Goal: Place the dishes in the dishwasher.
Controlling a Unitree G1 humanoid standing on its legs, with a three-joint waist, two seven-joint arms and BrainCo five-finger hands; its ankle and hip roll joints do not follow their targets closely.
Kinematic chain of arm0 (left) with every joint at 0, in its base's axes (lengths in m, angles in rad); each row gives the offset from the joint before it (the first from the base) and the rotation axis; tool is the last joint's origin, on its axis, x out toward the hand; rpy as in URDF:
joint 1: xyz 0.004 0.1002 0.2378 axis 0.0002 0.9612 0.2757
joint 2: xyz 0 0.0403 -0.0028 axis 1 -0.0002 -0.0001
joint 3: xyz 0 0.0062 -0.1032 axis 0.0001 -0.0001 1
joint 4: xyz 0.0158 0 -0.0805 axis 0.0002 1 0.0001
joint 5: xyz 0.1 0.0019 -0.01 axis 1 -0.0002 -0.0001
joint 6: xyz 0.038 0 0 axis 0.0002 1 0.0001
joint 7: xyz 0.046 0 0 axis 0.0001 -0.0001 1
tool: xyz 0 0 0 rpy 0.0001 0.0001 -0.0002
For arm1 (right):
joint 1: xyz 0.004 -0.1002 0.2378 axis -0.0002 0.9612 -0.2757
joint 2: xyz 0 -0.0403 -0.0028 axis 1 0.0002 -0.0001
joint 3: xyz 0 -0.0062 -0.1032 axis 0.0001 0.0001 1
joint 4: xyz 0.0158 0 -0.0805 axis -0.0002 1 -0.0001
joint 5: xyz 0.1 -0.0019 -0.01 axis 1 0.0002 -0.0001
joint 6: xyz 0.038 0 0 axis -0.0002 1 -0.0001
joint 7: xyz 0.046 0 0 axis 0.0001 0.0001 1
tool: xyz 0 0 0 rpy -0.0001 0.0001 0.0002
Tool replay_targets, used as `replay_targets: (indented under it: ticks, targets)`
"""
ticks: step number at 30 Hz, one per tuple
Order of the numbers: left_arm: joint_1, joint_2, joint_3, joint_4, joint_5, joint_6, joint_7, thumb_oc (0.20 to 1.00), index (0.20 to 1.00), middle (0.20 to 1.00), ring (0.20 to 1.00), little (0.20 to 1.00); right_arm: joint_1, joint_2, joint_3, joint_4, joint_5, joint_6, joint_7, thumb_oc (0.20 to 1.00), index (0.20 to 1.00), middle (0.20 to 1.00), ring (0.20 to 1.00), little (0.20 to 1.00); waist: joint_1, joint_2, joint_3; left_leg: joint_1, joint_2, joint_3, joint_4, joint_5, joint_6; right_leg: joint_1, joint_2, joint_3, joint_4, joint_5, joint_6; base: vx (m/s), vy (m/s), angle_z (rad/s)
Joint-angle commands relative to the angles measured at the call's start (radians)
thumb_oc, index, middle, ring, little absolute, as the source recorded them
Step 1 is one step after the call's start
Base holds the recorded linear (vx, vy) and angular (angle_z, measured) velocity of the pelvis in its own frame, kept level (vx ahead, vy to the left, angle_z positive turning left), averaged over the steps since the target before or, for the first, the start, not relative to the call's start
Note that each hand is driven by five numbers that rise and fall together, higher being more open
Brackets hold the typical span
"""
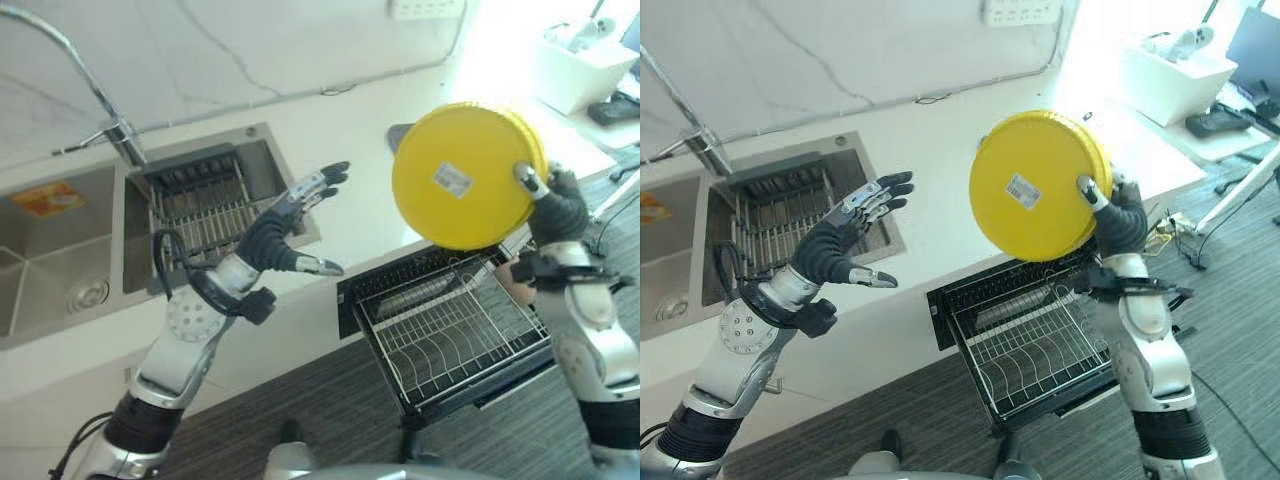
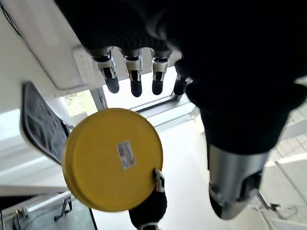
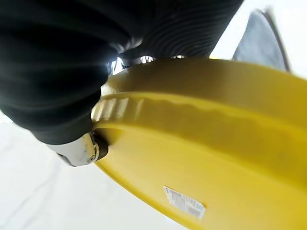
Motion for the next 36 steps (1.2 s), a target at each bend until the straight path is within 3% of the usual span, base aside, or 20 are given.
replay_targets:
  ticks: [1, 3, 5, 8, 10, 11, 15, 18, 22, 24, 25, 27, 31, 36]
  targets:
    - [-0.033, 0.041, -0.048, -0.028, -0.138, 0.082, -0.170, 1.000, 1.000, 1.000, 1.000, 1.000, -0.089, -0.006, -0.017, -0.048, -0.074, -0.059, -0.021, 0.200, 0.200, 0.200, 0.200, 0.200, -0.010, -0.051, -0.071, -0.002, -0.005, -0.019, -0.003, -0.049, -0.012, 0.064, -0.076, -0.008, 0.056, -0.131, 0.055, 0.04, 0.051, -0.09]
    - [-0.019, 0.040, -0.108, -0.015, -0.191, 0.183, -0.246, 1.000, 1.000, 1.000, 1.000, 1.000, -0.099, -0.035, -0.023, -0.030, -0.077, -0.057, -0.015, 0.200, 0.200, 0.200, 0.200, 0.200, -0.031, -0.041, -0.077, 0.011, -0.006, -0.016, -0.003, -0.057, -0.011, 0.059, -0.075, 0.008, 0.073, -0.139, 0.054, 0.04, 0.065, -0.05]
    - [-0.011, 0.037, -0.193, 0.018, -0.237, 0.239, -0.262, 1.000, 1.000, 1.000, 1.000, 1.000, -0.132, -0.070, -0.017, 0.000, -0.081, -0.054, -0.030, 0.200, 0.200, 0.200, 0.200, 0.200, -0.048, -0.038, -0.080, 0.026, -0.011, -0.009, -0.003, -0.065, -0.007, 0.055, -0.075, 0.022, 0.082, -0.141, 0.057, 0.02, 0.046, -0.02]
    - [0.001, 0.032, -0.245, 0.041, -0.265, 0.260, -0.283, 1.000, 1.000, 1.000, 1.000, 1.000, -0.157, -0.098, -0.021, 0.023, -0.089, -0.057, -0.043, 0.200, 0.200, 0.200, 0.200, 0.200, -0.059, -0.039, -0.084, 0.034, -0.014, 0.001, -0.003, -0.071, -0.006, 0.057, -0.073, 0.032, 0.074, -0.136, 0.058, 0.00, 0.015, -0.09]
    - [0.017, 0.028, -0.263, 0.052, -0.286, 0.324, -0.328, 1.000, 1.000, 1.000, 1.000, 1.000, -0.161, -0.111, -0.030, 0.028, -0.105, -0.059, -0.047, 0.200, 0.200, 0.200, 0.200, 0.200, -0.064, -0.038, -0.085, 0.036, -0.013, 0.007, -0.003, -0.074, -0.006, 0.056, -0.072, 0.037, 0.072, -0.133, 0.058, -0.03, 0.007, -0.11]
    - [0.034, 0.027, -0.285, 0.083, -0.286, 0.388, -0.359, 1.000, 1.000, 1.000, 1.000, 1.000, -0.165, -0.125, -0.034, 0.037, -0.135, -0.056, -0.043, 0.200, 0.200, 0.200, 0.200, 0.200, -0.070, -0.037, -0.088, 0.037, -0.013, 0.011, -0.003, -0.077, -0.006, 0.054, -0.072, 0.044, 0.071, -0.131, 0.059, -0.03, 0.009, -0.08]
    - [0.103, 0.041, -0.298, 0.195, -0.231, 0.495, -0.378, 1.000, 1.000, 1.000, 1.000, 1.000, -0.149, -0.182, -0.048, 0.036, -0.242, -0.031, -0.013, 0.200, 0.200, 0.200, 0.200, 0.200, -0.082, -0.032, -0.091, 0.039, -0.013, 0.021, -0.003, -0.081, -0.003, 0.052, -0.069, 0.057, 0.068, -0.132, 0.058, -0.01, 0.002, -0.01]
    - [0.189, 0.059, -0.261, 0.298, -0.161, 0.520, -0.368, 1.000, 1.000, 1.000, 1.000, 1.000, -0.097, -0.226, -0.083, 0.010, -0.287, -0.021, 0.015, 0.200, 0.200, 0.200, 0.200, 0.200, -0.085, -0.026, -0.091, 0.035, -0.013, 0.025, -0.003, -0.077, -0.004, 0.048, -0.063, 0.070, 0.064, -0.133, 0.053, -0.02, -0.003, -0.06]
    - [0.289, 0.037, -0.201, 0.495, -0.136, 0.488, -0.347, 1.000, 1.000, 1.000, 1.000, 1.000, -0.026, -0.236, -0.115, -0.016, -0.345, -0.039, 0.077, 0.200, 0.200, 0.200, 0.200, 0.200, -0.085, -0.021, -0.086, 0.033, -0.013, 0.033, -0.003, -0.075, -0.003, 0.046, -0.059, 0.081, 0.057, -0.132, 0.051, -0.02, -0.002, -0.13]
    - [0.335, -0.002, -0.162, 0.629, -0.118, 0.438, -0.310, 1.000, 1.000, 1.000, 1.000, 1.000, 0.014, -0.234, -0.136, -0.027, -0.400, -0.068, 0.117, 0.200, 0.200, 0.200, 0.200, 0.200, -0.084, -0.020, -0.085, 0.034, -0.013, 0.041, -0.003, -0.075, -0.004, 0.048, -0.057, 0.080, 0.057, -0.133, 0.050, 0.01, -0.006, -0.06]
    - [0.374, -0.032, -0.130, 0.740, -0.108, 0.367, -0.289, 1.000, 1.000, 1.000, 1.000, 1.000, 0.045, -0.240, -0.158, -0.041, -0.463, -0.096, 0.132, 0.200, 0.200, 0.200, 0.200, 0.200, -0.083, -0.022, -0.084, 0.035, -0.014, 0.044, -0.003, -0.074, -0.004, 0.049, -0.057, 0.079, 0.058, -0.134, 0.051, 0.02, -0.015, -0.06]
    - [0.407, -0.095, -0.056, 0.895, -0.089, 0.285, -0.271, 1.000, 1.000, 1.000, 1.000, 1.000, 0.086, -0.253, -0.194, -0.063, -0.528, -0.129, 0.151, 0.200, 0.200, 0.200, 0.200, 0.200, -0.079, -0.025, -0.080, 0.034, -0.014, 0.048, -0.003, -0.072, -0.004, 0.046, -0.056, 0.075, 0.063, -0.137, 0.049, 0.01, -0.009, -0.02]
    - [0.437, -0.182, 0.036, 1.122, -0.059, 0.166, -0.221, 1.000, 1.000, 1.000, 1.000, 1.000, 0.127, -0.259, -0.246, -0.082, -0.618, -0.174, 0.172, 0.200, 0.200, 0.200, 0.200, 0.200, -0.068, -0.031, -0.065, 0.025, -0.017, 0.042, -0.001, -0.068, -0.004, 0.032, -0.054, 0.072, 0.083, -0.146, 0.045, 0.00, -0.005, -0.01]
    - [0.436, -0.248, 0.149, 1.299, -0.092, 0.118, -0.178, 1.000, 1.000, 1.000, 1.000, 1.000, 0.160, -0.262, -0.258, -0.092, -0.721, -0.207, 0.204, 0.200, 0.200, 0.200, 0.200, 0.200, -0.057, -0.040, -0.050, 0.013, -0.025, 0.035, 0.016, -0.072, 0.000, 0.022, -0.054, 0.069, 0.108, -0.160, 0.043, 0.00, -0.006, 0.00]
